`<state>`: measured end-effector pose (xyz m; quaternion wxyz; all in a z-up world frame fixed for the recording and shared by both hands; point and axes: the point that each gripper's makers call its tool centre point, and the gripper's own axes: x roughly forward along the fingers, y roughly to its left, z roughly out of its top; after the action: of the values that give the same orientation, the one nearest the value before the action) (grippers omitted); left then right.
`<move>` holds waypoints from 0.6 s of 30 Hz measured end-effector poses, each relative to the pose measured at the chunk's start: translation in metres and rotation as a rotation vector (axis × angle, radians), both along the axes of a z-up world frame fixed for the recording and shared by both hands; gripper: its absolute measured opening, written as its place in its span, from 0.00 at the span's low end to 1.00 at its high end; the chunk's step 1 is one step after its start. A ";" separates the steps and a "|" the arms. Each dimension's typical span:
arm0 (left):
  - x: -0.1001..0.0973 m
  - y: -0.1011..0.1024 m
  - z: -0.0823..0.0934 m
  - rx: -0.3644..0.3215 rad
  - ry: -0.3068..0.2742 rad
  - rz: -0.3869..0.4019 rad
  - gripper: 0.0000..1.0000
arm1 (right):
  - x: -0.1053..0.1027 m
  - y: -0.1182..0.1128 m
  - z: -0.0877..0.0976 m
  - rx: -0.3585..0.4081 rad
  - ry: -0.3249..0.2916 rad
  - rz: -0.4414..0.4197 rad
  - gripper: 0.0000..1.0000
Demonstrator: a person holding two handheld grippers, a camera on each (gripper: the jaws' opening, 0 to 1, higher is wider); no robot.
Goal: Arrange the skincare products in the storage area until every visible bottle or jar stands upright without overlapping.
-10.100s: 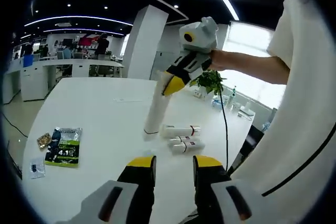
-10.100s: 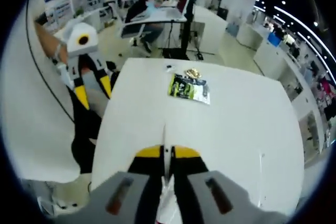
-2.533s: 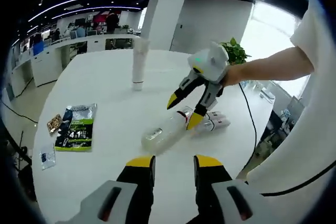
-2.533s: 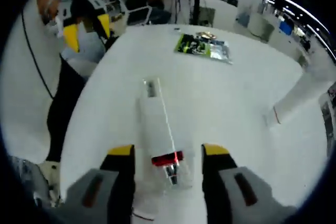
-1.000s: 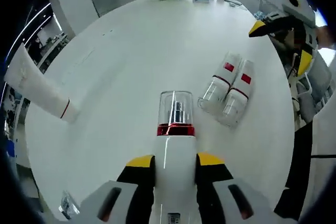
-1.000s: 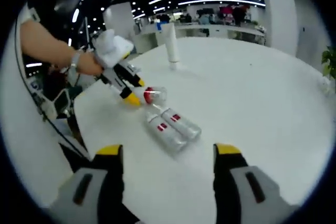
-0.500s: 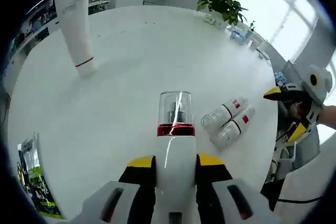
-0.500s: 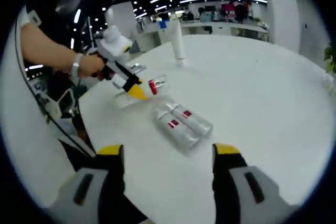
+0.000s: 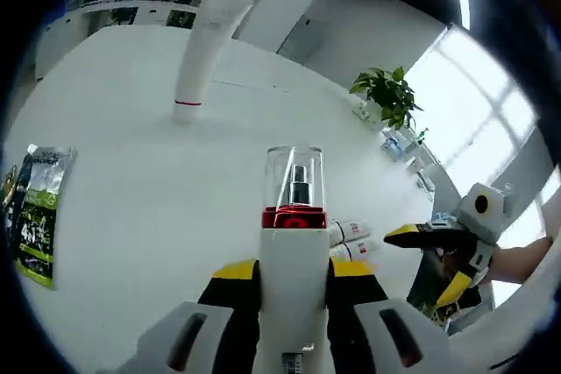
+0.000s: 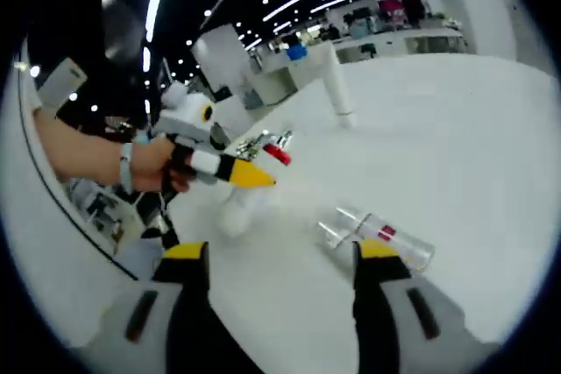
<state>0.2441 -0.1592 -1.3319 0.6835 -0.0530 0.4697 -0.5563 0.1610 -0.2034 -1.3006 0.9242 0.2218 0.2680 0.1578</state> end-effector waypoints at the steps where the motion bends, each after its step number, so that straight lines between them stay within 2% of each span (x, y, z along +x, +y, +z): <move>1: -0.002 0.000 0.004 -0.021 0.001 0.000 0.26 | 0.003 0.001 0.003 0.020 -0.004 -0.003 0.64; 6: -0.015 0.000 0.026 -0.105 0.006 -0.005 0.27 | 0.022 0.007 0.020 0.088 -0.047 0.007 0.65; 7: -0.019 -0.002 0.035 -0.156 0.012 -0.007 0.27 | 0.027 0.009 0.026 0.123 -0.061 0.006 0.65; 9: -0.024 -0.002 0.045 -0.204 0.022 -0.010 0.27 | 0.032 0.012 0.034 0.170 -0.071 0.005 0.65; 10: -0.026 -0.002 0.050 -0.229 0.022 -0.014 0.27 | 0.035 0.014 0.038 0.195 -0.076 0.005 0.63; 11: -0.029 -0.001 0.055 -0.235 0.022 -0.012 0.27 | 0.037 0.018 0.044 0.249 -0.070 0.007 0.57; 13: -0.034 0.001 0.063 -0.264 0.017 -0.022 0.27 | 0.042 0.019 0.054 0.286 -0.079 0.009 0.47; 15: -0.037 0.002 0.066 -0.274 0.019 -0.025 0.27 | 0.046 0.021 0.062 0.303 -0.100 0.010 0.50; 16: -0.040 0.004 0.071 -0.285 0.020 -0.027 0.27 | 0.051 0.024 0.072 0.336 -0.114 0.009 0.53; 18: -0.043 0.004 0.074 -0.299 0.017 -0.033 0.27 | 0.054 0.027 0.076 0.348 -0.111 0.016 0.56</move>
<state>0.2013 -0.1547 -1.2575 0.6548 -0.1513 0.3880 -0.6307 0.2154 -0.1759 -1.2243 0.8839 0.3672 0.1871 0.2211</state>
